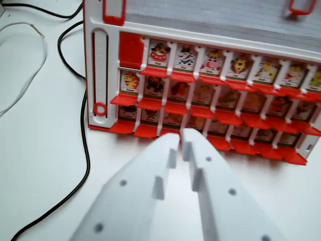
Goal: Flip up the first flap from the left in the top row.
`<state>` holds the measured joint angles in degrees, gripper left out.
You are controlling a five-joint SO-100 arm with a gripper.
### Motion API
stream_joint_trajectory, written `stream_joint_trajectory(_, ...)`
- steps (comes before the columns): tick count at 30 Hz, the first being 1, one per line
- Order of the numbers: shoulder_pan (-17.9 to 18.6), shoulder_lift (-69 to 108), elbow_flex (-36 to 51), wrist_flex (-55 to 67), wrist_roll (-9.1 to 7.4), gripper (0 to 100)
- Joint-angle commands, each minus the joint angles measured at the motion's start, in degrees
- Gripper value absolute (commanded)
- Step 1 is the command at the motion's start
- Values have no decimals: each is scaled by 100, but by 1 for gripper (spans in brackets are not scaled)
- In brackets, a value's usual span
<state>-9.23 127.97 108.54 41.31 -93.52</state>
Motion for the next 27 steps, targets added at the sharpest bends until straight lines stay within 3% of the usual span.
stream_joint_trajectory(1,308,1538,308,281,-18,0)
stream_joint_trajectory(12,642,4078,2162,369,-44,0)
stream_joint_trajectory(17,729,4904,2672,554,-105,0)
stream_joint_trajectory(27,721,5941,3243,1107,-79,0)
